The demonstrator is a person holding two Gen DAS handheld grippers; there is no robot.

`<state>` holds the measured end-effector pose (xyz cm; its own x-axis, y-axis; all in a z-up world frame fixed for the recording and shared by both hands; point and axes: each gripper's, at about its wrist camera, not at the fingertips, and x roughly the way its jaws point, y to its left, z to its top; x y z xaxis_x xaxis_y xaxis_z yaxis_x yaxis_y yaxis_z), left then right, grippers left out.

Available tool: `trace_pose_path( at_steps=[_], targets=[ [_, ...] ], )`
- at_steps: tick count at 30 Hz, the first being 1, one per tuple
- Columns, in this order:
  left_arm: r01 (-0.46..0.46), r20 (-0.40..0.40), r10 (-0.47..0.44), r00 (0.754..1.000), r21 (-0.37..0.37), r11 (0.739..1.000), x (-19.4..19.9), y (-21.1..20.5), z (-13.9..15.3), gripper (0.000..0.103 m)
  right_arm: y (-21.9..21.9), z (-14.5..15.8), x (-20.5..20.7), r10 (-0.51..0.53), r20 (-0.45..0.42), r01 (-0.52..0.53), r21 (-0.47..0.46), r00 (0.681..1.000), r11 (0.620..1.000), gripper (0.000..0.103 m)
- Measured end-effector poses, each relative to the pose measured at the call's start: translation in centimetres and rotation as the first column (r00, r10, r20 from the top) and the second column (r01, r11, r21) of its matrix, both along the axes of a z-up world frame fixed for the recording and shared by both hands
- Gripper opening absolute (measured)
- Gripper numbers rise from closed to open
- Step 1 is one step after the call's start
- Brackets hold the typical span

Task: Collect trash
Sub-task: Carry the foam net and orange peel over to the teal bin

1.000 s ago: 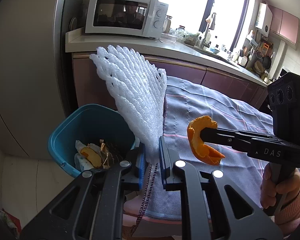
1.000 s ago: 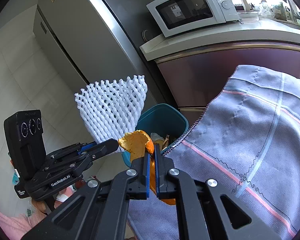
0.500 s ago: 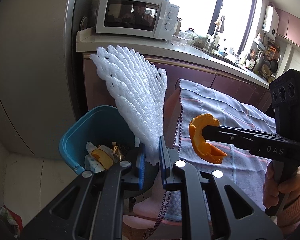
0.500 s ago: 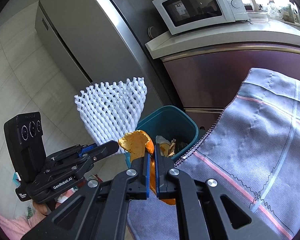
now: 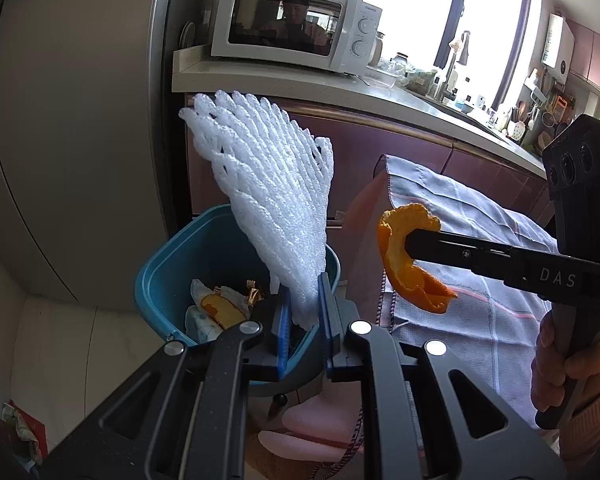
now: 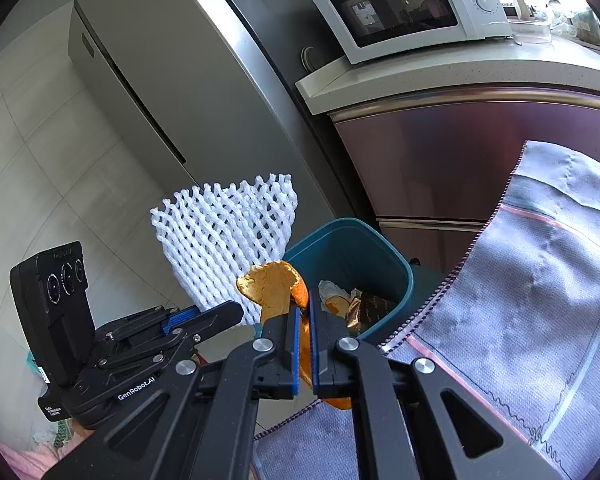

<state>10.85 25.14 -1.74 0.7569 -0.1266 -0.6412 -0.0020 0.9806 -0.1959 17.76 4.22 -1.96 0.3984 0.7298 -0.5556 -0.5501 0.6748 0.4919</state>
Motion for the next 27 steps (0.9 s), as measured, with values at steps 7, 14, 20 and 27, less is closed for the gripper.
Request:
trace_pose_path(
  at_steps=[7, 14, 20, 27],
  targets=[
    [-0.012, -0.008, 0.012, 1.0, 0.002, 1.0, 0.7, 0.3, -0.2, 0.013, 0.6, -0.3, 0.6, 0.003, -0.009, -0.003, -0.006, 1.0, 1.0, 0.003],
    [-0.024, -0.018, 0.024, 1.0, 0.004, 1.0, 1.1, 0.5, -0.6, 0.013, 1.3, -0.5, 1.2, 0.005, -0.013, -0.005, -0.02, 1.0, 1.0, 0.003],
    [-0.039, -0.038, 0.039, 0.999, 0.005, 0.999, 1.5, 0.8, -1.3, 0.013, 1.9, -0.8, 1.4, 0.012, -0.014, -0.012, -0.034, 1.0, 0.999, 0.003],
    [-0.048, -0.053, 0.048, 0.997, 0.001, 0.999, 2.0, 0.9, -1.9, 0.013, 2.4, -1.2, 1.9, 0.015, -0.024, -0.016, -0.046, 1.0, 0.999, 0.003]
  ],
)
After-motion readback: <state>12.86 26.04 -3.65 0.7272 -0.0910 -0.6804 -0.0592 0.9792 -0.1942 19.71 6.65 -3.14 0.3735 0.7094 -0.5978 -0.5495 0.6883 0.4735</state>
